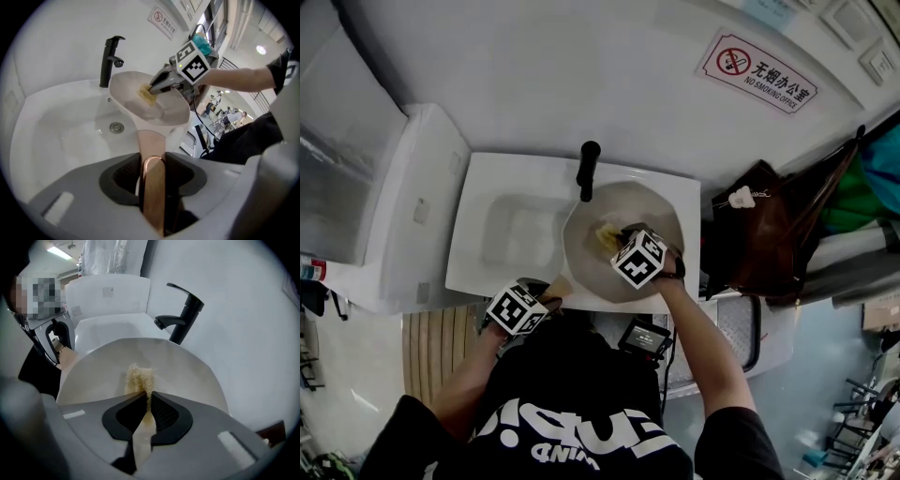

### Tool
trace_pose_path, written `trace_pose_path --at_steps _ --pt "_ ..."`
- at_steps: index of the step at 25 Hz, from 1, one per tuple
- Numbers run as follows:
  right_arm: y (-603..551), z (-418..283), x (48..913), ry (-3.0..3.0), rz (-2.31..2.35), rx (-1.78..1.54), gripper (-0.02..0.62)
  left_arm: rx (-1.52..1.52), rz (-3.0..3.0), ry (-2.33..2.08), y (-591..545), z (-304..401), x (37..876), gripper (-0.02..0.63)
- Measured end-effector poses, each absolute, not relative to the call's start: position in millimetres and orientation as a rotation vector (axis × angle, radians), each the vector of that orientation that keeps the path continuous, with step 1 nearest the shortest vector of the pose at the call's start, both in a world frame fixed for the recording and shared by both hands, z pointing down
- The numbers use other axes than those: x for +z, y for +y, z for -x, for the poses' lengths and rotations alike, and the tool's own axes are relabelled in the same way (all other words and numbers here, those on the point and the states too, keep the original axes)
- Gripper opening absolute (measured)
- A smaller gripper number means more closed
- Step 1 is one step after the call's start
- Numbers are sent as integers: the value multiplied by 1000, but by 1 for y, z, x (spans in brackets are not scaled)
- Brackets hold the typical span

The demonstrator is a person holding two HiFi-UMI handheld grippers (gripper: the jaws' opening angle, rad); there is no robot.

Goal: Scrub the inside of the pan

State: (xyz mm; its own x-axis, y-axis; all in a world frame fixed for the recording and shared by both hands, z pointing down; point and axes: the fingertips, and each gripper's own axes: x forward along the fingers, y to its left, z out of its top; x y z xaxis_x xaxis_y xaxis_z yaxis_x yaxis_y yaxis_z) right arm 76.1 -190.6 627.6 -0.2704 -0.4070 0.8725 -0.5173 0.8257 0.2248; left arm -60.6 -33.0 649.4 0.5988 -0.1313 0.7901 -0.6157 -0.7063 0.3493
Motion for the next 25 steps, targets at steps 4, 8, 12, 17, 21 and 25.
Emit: trace_pose_path --at_steps 4,8,12,17,21,25 --pt "-180 -78 620 -1936 -719 151 37 978 -2251 -604 -34 62 653 160" --pt "-172 -84 616 -1952 -750 175 38 988 -2277 -612 -34 64 660 160" --pt "-168 -87 608 -1976 -797 205 38 991 -2294 -622 -34 66 666 160" --pt "-165 -88 601 -1996 -833 215 37 968 -2318 -621 -34 65 666 161" --pt "-165 -89 600 -2002 -846 216 37 1004 -2351 -574 -29 62 666 161" --pt "-165 -90 594 -2012 -861 218 37 1022 -2391 -590 -28 65 657 181"
